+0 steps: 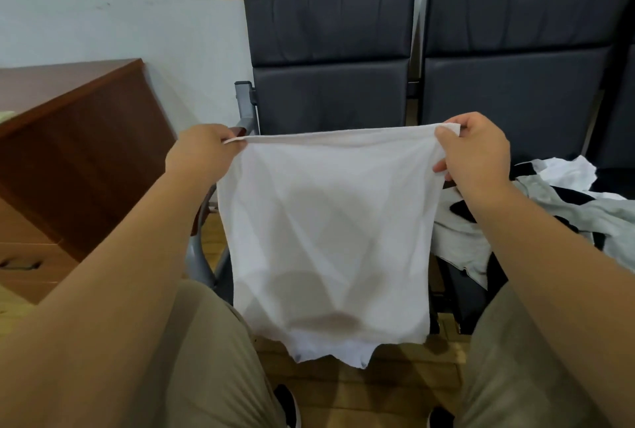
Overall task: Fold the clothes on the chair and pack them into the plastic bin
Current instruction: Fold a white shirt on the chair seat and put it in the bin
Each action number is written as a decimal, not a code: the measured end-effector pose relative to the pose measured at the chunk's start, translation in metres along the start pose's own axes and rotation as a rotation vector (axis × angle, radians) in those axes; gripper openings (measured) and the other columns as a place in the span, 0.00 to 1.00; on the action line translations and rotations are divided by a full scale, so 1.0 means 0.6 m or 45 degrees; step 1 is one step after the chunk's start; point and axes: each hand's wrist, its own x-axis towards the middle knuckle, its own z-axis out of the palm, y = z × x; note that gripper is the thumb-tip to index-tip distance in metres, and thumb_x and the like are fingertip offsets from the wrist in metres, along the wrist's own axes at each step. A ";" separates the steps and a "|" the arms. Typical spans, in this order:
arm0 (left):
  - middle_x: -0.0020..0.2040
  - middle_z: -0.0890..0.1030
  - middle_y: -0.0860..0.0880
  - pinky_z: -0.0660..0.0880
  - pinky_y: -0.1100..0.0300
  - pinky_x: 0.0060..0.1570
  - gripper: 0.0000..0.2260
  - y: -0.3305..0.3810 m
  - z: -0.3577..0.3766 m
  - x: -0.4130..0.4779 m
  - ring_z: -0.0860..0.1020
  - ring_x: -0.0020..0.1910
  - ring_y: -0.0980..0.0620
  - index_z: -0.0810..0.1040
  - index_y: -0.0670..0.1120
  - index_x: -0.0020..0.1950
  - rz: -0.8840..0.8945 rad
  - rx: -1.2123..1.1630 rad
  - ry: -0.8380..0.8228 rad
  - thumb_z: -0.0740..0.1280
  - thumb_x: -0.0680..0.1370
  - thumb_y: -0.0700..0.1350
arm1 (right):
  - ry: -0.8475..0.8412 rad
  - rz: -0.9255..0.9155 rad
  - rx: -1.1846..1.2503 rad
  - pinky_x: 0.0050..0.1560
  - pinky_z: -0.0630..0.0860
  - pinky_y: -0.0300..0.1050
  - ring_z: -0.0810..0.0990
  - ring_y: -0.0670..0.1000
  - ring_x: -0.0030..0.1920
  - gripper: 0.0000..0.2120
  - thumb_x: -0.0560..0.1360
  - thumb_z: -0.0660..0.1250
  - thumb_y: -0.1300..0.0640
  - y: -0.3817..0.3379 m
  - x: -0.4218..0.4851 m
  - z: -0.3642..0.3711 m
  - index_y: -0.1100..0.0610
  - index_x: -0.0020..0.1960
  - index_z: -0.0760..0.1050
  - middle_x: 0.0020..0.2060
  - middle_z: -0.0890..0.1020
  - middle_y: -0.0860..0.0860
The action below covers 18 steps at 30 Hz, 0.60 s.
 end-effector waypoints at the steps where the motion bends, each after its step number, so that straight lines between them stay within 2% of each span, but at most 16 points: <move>1: 0.45 0.81 0.49 0.82 0.47 0.51 0.12 0.003 0.010 0.015 0.80 0.44 0.46 0.82 0.53 0.54 0.005 0.083 -0.019 0.63 0.85 0.58 | -0.022 0.050 -0.002 0.38 0.86 0.53 0.87 0.48 0.32 0.04 0.83 0.65 0.53 0.004 0.012 0.011 0.48 0.55 0.78 0.43 0.85 0.49; 3: 0.49 0.81 0.48 0.80 0.48 0.50 0.13 0.007 0.040 0.042 0.79 0.46 0.44 0.81 0.52 0.62 0.029 0.211 -0.063 0.62 0.86 0.56 | -0.060 0.165 0.019 0.38 0.87 0.52 0.87 0.48 0.33 0.05 0.84 0.63 0.55 0.016 0.032 0.037 0.50 0.57 0.77 0.46 0.85 0.52; 5: 0.53 0.79 0.47 0.78 0.51 0.49 0.13 0.005 0.081 0.069 0.79 0.48 0.43 0.78 0.52 0.70 0.048 0.268 -0.114 0.63 0.86 0.50 | -0.090 0.263 0.034 0.40 0.87 0.49 0.88 0.49 0.35 0.05 0.85 0.63 0.57 0.036 0.044 0.068 0.51 0.58 0.77 0.47 0.84 0.52; 7: 0.58 0.79 0.47 0.79 0.50 0.55 0.14 0.001 0.127 0.087 0.80 0.54 0.42 0.76 0.52 0.72 0.033 0.358 -0.198 0.65 0.86 0.46 | -0.115 0.345 0.040 0.44 0.87 0.49 0.88 0.49 0.39 0.05 0.85 0.64 0.57 0.068 0.051 0.101 0.51 0.59 0.77 0.50 0.84 0.52; 10: 0.64 0.80 0.45 0.77 0.42 0.65 0.12 -0.024 0.204 0.108 0.79 0.64 0.38 0.76 0.50 0.69 0.044 0.524 -0.324 0.63 0.86 0.44 | -0.174 0.450 0.015 0.47 0.87 0.48 0.88 0.48 0.42 0.05 0.85 0.66 0.57 0.117 0.061 0.146 0.51 0.59 0.78 0.52 0.84 0.52; 13: 0.60 0.83 0.44 0.78 0.39 0.64 0.11 -0.049 0.266 0.137 0.80 0.59 0.38 0.81 0.51 0.63 0.036 0.499 -0.352 0.61 0.85 0.46 | -0.216 0.576 0.063 0.48 0.88 0.50 0.89 0.50 0.41 0.07 0.83 0.66 0.59 0.151 0.084 0.183 0.53 0.60 0.79 0.54 0.84 0.55; 15: 0.56 0.83 0.45 0.79 0.39 0.62 0.10 -0.054 0.292 0.157 0.81 0.55 0.38 0.83 0.52 0.58 0.046 0.517 -0.368 0.61 0.84 0.45 | -0.237 0.571 0.013 0.50 0.87 0.51 0.89 0.50 0.43 0.07 0.84 0.66 0.59 0.160 0.097 0.203 0.53 0.61 0.80 0.54 0.83 0.54; 18: 0.55 0.81 0.43 0.79 0.41 0.61 0.10 -0.055 0.327 0.188 0.80 0.54 0.39 0.82 0.50 0.60 0.067 0.558 -0.424 0.61 0.85 0.44 | -0.276 0.565 -0.072 0.53 0.86 0.49 0.88 0.49 0.45 0.08 0.85 0.66 0.59 0.175 0.114 0.224 0.53 0.62 0.79 0.54 0.83 0.53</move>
